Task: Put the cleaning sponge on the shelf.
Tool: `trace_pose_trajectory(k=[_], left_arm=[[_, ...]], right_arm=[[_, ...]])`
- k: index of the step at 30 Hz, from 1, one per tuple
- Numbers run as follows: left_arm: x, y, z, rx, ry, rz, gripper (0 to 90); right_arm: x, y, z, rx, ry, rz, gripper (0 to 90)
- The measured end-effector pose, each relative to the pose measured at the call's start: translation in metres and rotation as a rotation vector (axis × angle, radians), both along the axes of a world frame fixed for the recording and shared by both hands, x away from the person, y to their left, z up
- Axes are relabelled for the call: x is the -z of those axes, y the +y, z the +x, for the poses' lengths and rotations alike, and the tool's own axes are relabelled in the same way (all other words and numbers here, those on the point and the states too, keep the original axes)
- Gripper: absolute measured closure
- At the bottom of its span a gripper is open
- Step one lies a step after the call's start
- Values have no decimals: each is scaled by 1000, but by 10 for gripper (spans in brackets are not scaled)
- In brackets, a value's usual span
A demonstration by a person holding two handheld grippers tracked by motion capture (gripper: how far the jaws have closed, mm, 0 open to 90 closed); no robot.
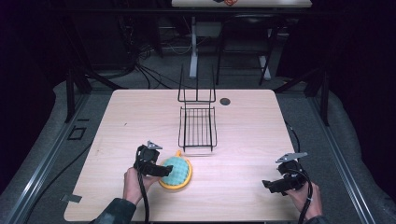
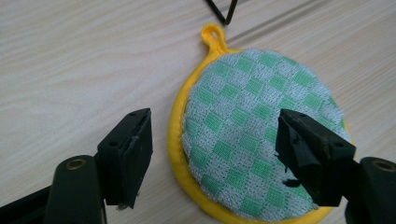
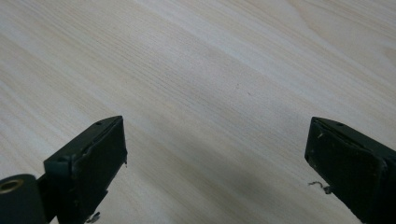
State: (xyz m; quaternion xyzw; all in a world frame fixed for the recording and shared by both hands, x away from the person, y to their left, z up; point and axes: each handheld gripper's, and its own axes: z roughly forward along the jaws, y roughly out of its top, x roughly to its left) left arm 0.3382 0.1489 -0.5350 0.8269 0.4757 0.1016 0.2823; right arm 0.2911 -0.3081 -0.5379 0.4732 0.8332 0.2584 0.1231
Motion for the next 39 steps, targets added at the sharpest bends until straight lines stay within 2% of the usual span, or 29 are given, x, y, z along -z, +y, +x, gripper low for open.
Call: trace_pose_trajectory(k=[4, 5, 6, 8, 9, 11, 12, 14, 17, 25, 39], left_arm=[[9, -1, 1, 3, 39, -3, 449], [9, -1, 1, 3, 39, -3, 521], [9, -2, 1, -1, 51, -14, 521], [11, -6, -2, -7, 36, 6, 565], [12, -7, -3, -6, 31, 21, 618], [12, -8, -4, -16, 31, 23, 667], [12, -9, -4, -23, 24, 26, 667], [13, -10, -6, -23, 8, 44, 738], [13, -13, -7, -23, -16, 63, 798], [8, -9, -9, -20, -40, 50, 855], [-10, 1, -13, -9, -65, 0, 864]], right_arm=[[0, 0, 0, -2, 2, -2, 53], [0, 0, 0, -2, 2, -2, 53], [0, 0, 0, -3, -3, -2, 55], [0, 0, -1, -3, -2, -5, 57], [0, 0, -1, -5, -4, -2, 58], [-1, 1, -2, -9, 0, -3, 59], [-1, 1, -2, -9, 0, -3, 59], [-2, 1, -2, -10, 1, -4, 60], [-2, 0, -2, -6, -10, 0, 60], [-3, -2, -2, -5, -12, 0, 61], [-3, -4, -3, 5, -15, 14, 62]])
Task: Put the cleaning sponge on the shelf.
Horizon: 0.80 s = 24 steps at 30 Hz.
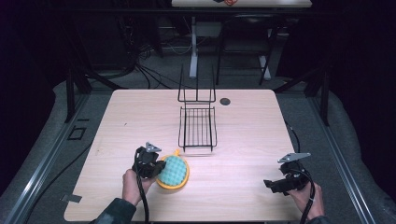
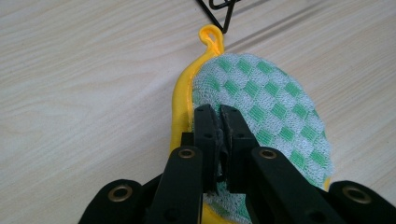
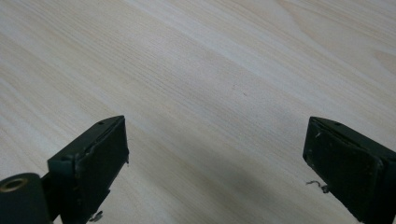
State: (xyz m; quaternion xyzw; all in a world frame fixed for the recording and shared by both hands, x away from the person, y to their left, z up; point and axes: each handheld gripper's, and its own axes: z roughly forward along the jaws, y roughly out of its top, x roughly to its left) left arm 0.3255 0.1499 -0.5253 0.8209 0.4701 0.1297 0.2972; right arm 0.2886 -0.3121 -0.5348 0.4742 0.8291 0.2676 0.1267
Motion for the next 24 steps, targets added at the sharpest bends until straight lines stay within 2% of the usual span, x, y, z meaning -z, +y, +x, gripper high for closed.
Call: trace_pose_trajectory(k=[5, 6, 13, 20, 24], left_arm=[[-5, 3, -2, 3, -8, -13, 866], [-5, 3, -2, 3, -8, -13, 866], [-11, 7, -4, 9, -13, -23, 868], [-19, 9, -8, 35, -29, -31, 869], [-21, 11, -9, 31, -34, -35, 869]], right_arm=[[-1, -1, 0, -7, -4, -22, 62], [-1, 0, -1, -1, -1, -8, 61], [-2, -1, -2, 3, -1, -3, 61], [-2, -1, -2, 2, 1, -8, 63], [0, -1, -1, -5, 2, -15, 63]])
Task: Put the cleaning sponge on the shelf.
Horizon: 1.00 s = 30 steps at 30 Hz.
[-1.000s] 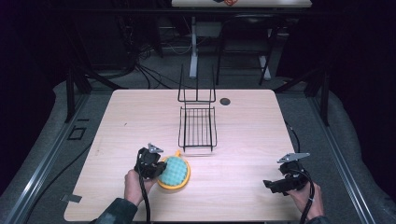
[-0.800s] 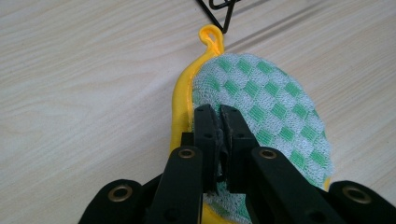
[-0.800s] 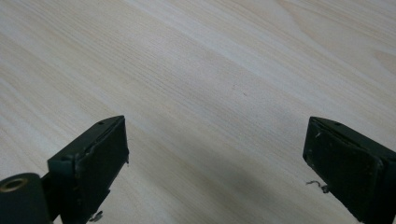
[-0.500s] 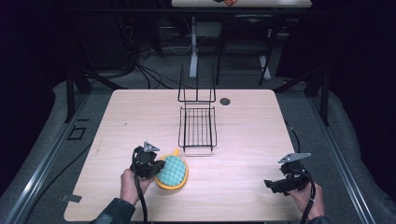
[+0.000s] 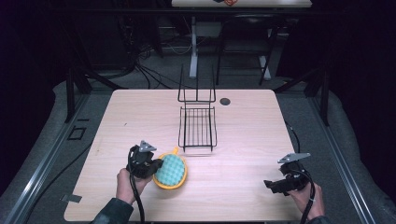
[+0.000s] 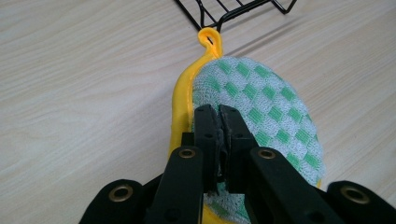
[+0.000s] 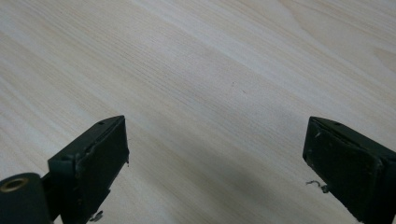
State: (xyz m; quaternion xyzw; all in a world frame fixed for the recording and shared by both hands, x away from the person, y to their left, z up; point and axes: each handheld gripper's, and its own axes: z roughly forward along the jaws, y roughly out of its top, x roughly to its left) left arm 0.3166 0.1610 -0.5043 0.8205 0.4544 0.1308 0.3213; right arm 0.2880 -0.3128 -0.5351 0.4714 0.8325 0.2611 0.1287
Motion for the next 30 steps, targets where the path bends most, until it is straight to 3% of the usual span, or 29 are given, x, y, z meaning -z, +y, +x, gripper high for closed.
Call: trace_pose_trajectory(k=[30], left_arm=[[-23, 3, -5, 37, -33, -14, 870]], right_arm=[[-1, -1, -2, 5, -2, 0, 65]])
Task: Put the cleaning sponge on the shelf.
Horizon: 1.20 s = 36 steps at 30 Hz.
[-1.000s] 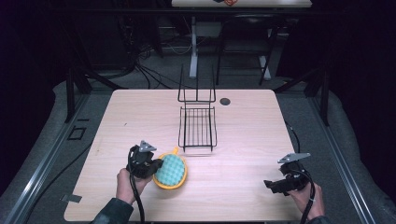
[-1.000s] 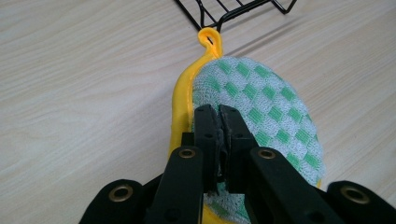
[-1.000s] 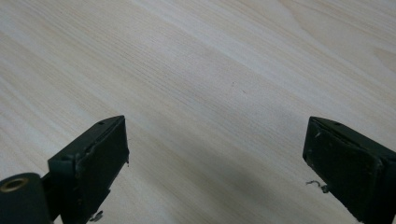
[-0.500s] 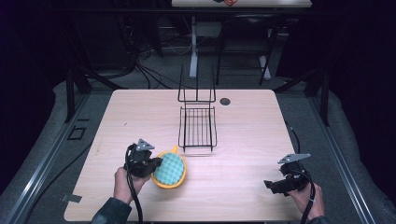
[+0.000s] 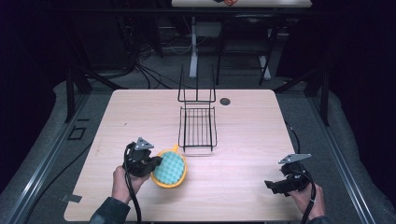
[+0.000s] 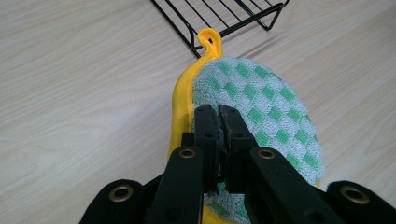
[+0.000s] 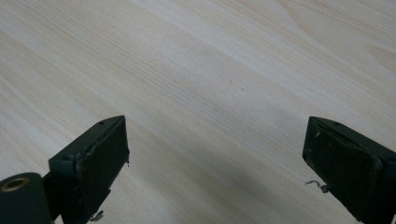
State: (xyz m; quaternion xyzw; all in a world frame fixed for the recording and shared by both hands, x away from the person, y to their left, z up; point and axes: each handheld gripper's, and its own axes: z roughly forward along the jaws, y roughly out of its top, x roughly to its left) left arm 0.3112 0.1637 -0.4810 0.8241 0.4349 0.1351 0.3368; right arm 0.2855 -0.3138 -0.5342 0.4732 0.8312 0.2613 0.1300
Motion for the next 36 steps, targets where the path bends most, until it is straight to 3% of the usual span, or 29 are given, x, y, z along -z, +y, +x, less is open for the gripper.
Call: trace_pose_trajectory(k=[15, 36], left_arm=[[-17, -5, 2, 27, -22, -1, 870], [-47, -12, 13, 36, -90, 10, 870]], right_arm=[[1, 0, 0, -1, 4, -8, 69], [1, -1, 0, -1, 0, -12, 74]])
